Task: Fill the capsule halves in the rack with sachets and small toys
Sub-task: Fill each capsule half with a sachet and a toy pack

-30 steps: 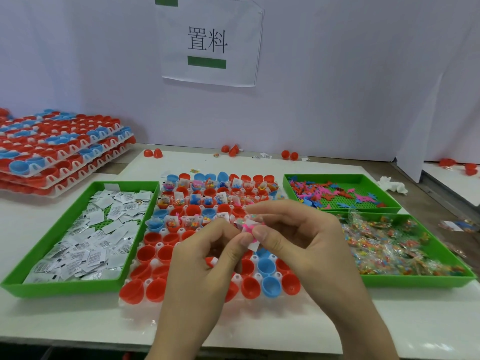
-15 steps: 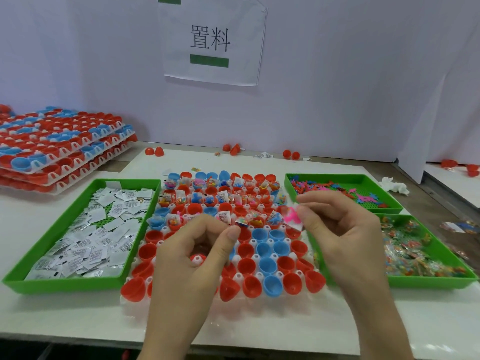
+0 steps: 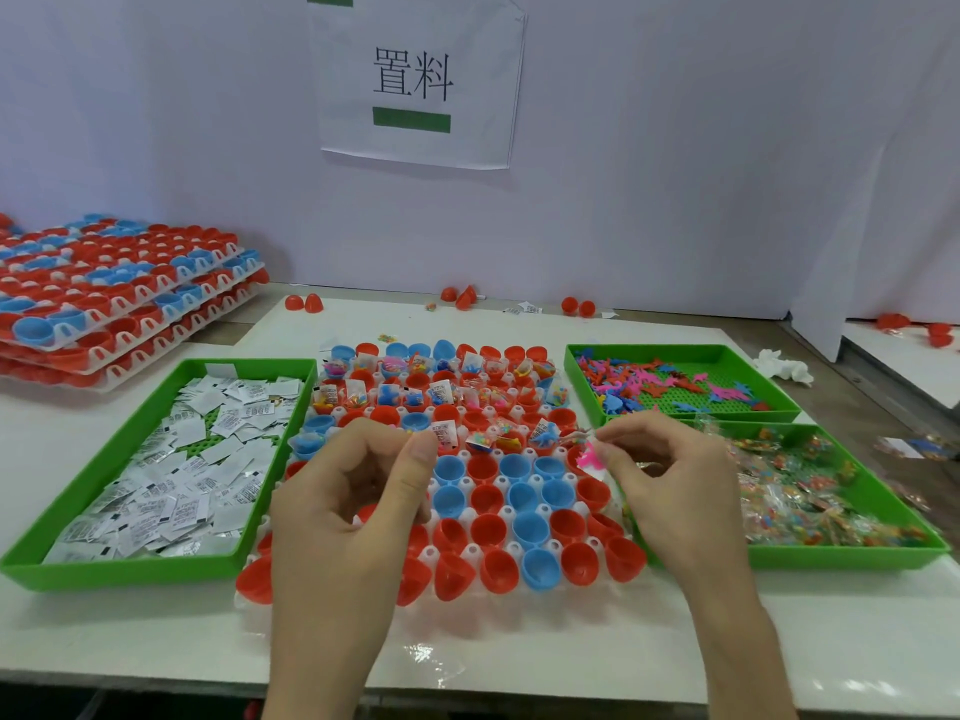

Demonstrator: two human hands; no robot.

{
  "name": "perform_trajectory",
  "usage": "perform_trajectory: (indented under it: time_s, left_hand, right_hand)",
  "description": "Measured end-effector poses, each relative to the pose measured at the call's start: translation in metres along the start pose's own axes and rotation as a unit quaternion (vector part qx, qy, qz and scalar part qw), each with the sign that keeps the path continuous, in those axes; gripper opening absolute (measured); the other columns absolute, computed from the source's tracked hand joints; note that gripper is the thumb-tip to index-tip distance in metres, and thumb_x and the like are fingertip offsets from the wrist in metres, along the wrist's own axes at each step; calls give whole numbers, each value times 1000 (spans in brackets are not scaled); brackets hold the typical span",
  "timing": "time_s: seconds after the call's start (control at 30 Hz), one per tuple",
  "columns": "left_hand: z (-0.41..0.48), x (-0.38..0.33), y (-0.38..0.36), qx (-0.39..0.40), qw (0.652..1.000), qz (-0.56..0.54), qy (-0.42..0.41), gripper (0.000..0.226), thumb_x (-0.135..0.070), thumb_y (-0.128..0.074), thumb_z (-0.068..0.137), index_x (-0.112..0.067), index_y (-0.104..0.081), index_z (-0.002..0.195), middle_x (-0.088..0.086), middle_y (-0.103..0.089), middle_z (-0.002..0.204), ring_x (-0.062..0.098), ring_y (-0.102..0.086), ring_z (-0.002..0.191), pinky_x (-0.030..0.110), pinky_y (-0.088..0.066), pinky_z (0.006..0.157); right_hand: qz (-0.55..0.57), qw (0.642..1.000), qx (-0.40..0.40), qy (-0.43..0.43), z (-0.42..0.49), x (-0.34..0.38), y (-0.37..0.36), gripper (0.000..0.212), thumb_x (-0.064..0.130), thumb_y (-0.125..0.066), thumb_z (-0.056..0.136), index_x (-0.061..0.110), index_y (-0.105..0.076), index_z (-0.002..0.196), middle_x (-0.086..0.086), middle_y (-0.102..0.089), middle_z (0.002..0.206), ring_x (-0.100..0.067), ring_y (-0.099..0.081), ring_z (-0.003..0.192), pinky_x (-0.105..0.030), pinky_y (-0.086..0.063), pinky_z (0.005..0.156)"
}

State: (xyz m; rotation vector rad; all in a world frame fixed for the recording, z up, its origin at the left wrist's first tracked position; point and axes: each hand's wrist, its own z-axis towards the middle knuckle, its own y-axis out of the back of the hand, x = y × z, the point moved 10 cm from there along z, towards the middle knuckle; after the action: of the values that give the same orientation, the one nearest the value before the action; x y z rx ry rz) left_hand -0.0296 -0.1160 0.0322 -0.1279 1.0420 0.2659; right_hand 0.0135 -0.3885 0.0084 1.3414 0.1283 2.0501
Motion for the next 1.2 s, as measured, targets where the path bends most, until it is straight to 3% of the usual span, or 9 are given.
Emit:
perform_trajectory:
  time_s: [0.13,0.33,0.57,0.7,0.97,1.2]
  left_hand:
    - [1,0,0,-2,1000,-2,5,27,-51,-61,82,-26,-66,72,3,-61,62,10,-57,53,15,-49,55]
    - [1,2,0,-2,1000,0,13,29,-51,-63,83,-25,-66,73,3,-61,61,9,-57,53,16,-49,54]
    - [1,3,1,-1,1000,-3,16,27,-45,-70,88,-24,-66,71,3,-60,60,8,-56,53,16,-49,54]
    - [1,3,1,-4,1000,-3,22,23,-45,-61,82,-26,-65,70,2,-60,61,7,-56,53,16,-48,54]
    - [0,5,1,-3,1000,-2,27,22,-42,-62,84,-26,-65,70,2,-60,60,7,-55,53,14,-48,55]
    - [0,6,2,-4,999,5,31,23,-45,-60,83,-27,-65,70,4,-61,62,7,-56,54,14,-48,55]
  right_hand:
    - [-19,999,43,3,0,1,-3,28,5,-82,78,32,-73,76,19,-72,73,-2,-69,73,-21,-54,66]
    - [-56,992,111,-6,-2,-5,-15,29,3,-83,74,31,-74,73,24,-71,71,5,-66,72,-6,-45,64]
    - [-45,996,78,-31,0,-14,-10,29,2,-81,77,29,-74,72,21,-71,69,2,-67,69,-8,-48,63]
    - [-37,998,43,-28,3,-14,-3,29,4,-82,77,31,-73,74,24,-70,72,2,-66,70,-6,-48,64]
    - [-61,991,102,-57,-1,-25,-20,33,0,-84,72,30,-72,70,25,-69,68,6,-65,65,-4,-45,59]
    - [-90,988,113,-62,-1,-27,-21,29,4,-84,74,31,-73,67,14,-69,70,6,-64,69,-7,-44,54]
